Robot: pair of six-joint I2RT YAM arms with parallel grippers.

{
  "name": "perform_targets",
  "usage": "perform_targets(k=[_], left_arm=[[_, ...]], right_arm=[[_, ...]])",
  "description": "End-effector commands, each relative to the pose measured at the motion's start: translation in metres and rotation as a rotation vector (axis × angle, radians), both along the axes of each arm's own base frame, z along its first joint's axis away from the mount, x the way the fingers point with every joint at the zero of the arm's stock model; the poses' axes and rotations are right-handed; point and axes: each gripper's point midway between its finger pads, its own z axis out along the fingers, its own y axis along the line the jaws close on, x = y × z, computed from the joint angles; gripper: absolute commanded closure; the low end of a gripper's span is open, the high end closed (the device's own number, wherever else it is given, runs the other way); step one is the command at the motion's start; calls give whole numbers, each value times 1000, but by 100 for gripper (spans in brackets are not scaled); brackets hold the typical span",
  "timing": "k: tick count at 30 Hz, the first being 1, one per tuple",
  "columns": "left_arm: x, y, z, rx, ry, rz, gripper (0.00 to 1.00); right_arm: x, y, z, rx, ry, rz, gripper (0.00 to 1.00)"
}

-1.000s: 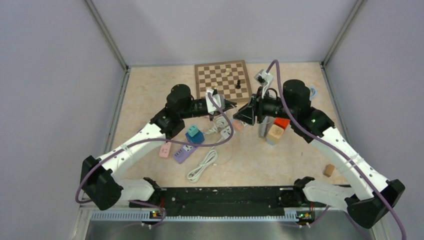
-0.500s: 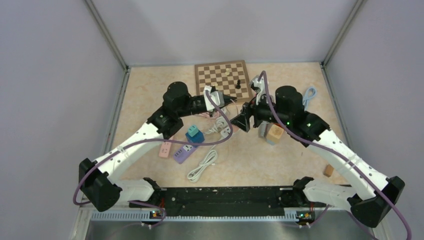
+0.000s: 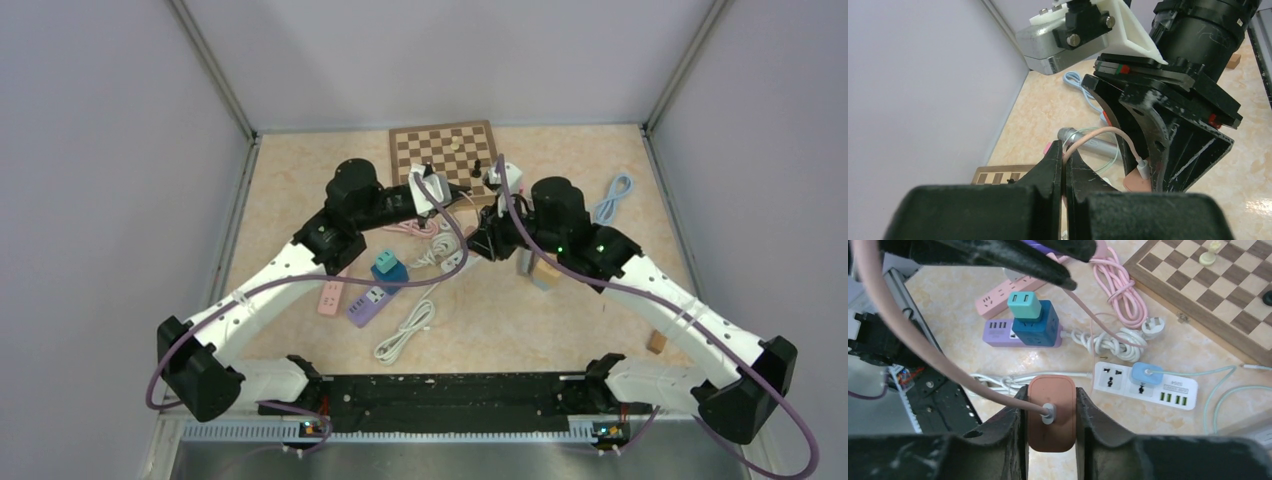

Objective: Insert the plug

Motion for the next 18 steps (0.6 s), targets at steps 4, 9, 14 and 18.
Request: perform_targets(k=[4, 9, 14, 18], left_arm=[[8, -2, 23, -48, -28, 31, 76], [34, 0, 5, -81, 137, 176, 2], [37, 2, -26, -105, 314, 235, 1], [30, 12, -33, -143, 353, 258, 1]], right_arm=[[18, -9, 12, -19, -37, -120, 100], [49, -49, -2, -89, -3, -434, 100], [73, -105, -25, -47, 121, -736, 100], [85, -148, -49, -29, 197, -910, 100]])
